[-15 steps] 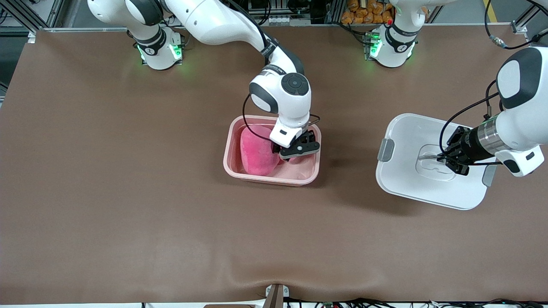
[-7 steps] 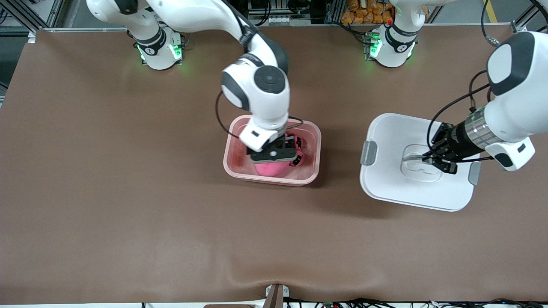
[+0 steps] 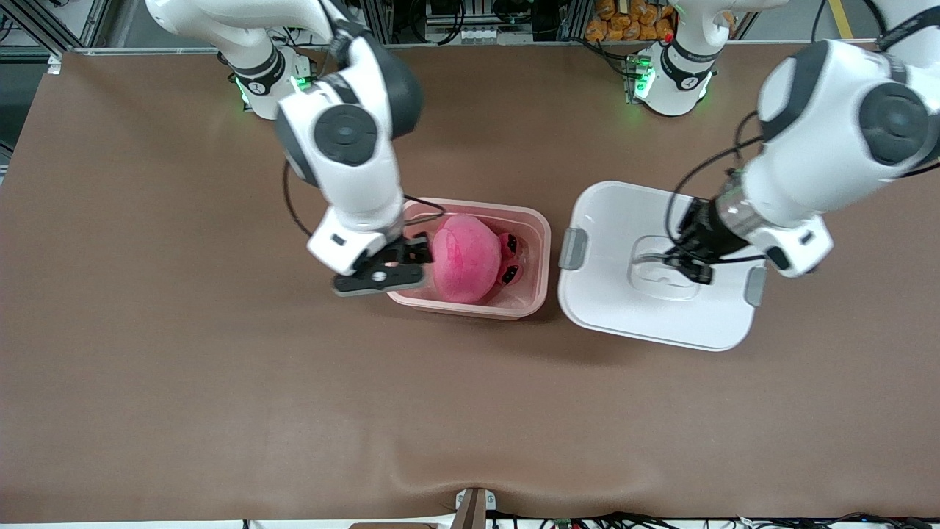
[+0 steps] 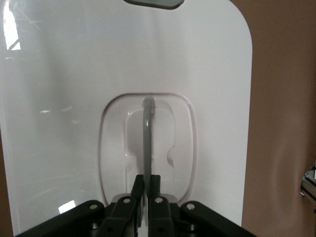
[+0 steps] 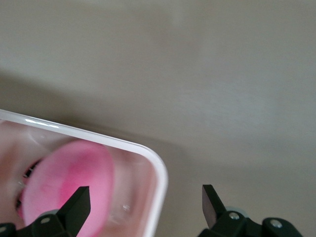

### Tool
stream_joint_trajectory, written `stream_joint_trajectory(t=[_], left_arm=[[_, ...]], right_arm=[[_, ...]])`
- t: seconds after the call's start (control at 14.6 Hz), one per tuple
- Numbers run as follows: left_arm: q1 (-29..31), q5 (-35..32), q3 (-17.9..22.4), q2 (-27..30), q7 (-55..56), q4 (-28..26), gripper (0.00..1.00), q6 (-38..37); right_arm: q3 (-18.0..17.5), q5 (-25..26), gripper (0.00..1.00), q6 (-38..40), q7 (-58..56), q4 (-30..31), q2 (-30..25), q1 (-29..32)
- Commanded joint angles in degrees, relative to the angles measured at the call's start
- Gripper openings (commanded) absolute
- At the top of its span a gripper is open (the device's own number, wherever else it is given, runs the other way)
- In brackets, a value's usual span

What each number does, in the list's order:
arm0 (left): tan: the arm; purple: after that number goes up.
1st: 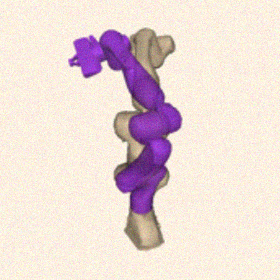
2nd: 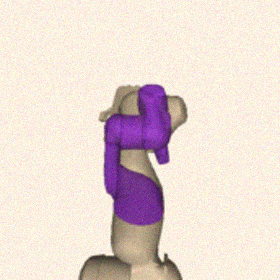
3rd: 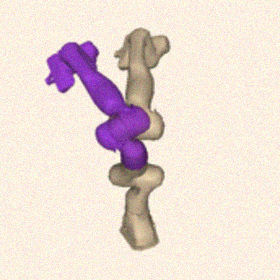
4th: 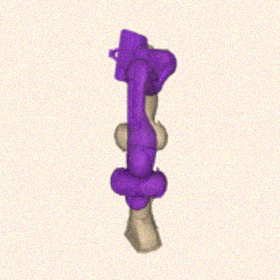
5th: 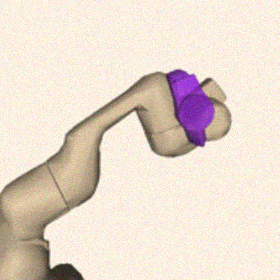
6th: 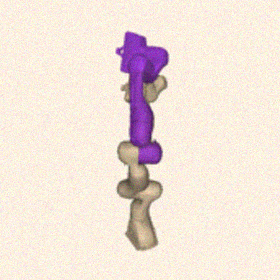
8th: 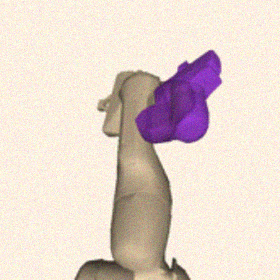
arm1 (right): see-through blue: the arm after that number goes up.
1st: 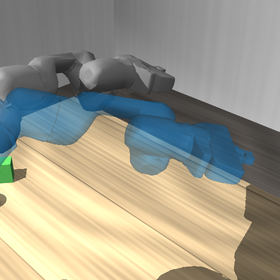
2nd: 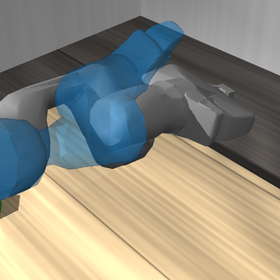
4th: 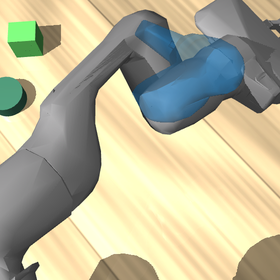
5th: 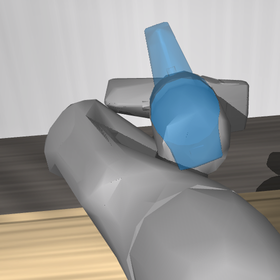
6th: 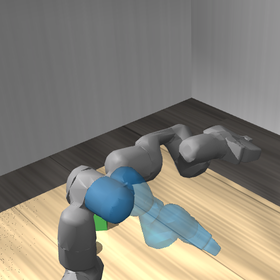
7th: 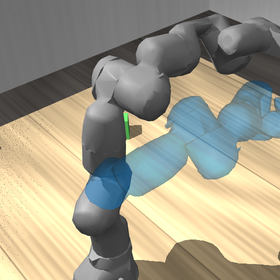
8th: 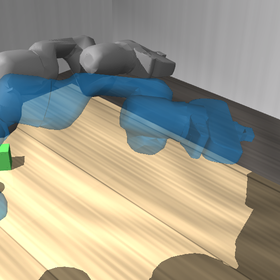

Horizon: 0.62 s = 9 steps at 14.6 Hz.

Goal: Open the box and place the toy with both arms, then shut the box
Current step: 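Open the right gripper to release the toy and raise it, then carry the lid over the box with the left gripper while the right gripper withdraws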

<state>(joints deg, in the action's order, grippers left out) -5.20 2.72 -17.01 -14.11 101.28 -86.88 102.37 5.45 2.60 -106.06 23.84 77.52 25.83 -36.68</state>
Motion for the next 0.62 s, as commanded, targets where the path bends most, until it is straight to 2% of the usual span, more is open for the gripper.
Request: stream_joint_trajectory(t=[0.0, 0.34, 0.55], left_arm=[[-5.06, -5.68, 0.05, -2.93, 7.06, 3.11, 0.00, 0.99], [-13.51, -11.23, 0.14, -7.42, 18.50, 5.32, 0.00, 5.90], [-17.38, -12.12, 0.40, -9.88, 23.34, 5.67, 0.00, 8.80]], right_arm=[[-1.05, -1.20, 1.00, -0.03, -6.23, 9.92, -9.11, 4.67], [-1.05, -1.28, 1.00, 9.36, -13.88, 10.90, -15.45, 9.78], [-1.05, -1.37, 1.00, 12.44, -14.69, 10.90, -18.44, 13.03]])
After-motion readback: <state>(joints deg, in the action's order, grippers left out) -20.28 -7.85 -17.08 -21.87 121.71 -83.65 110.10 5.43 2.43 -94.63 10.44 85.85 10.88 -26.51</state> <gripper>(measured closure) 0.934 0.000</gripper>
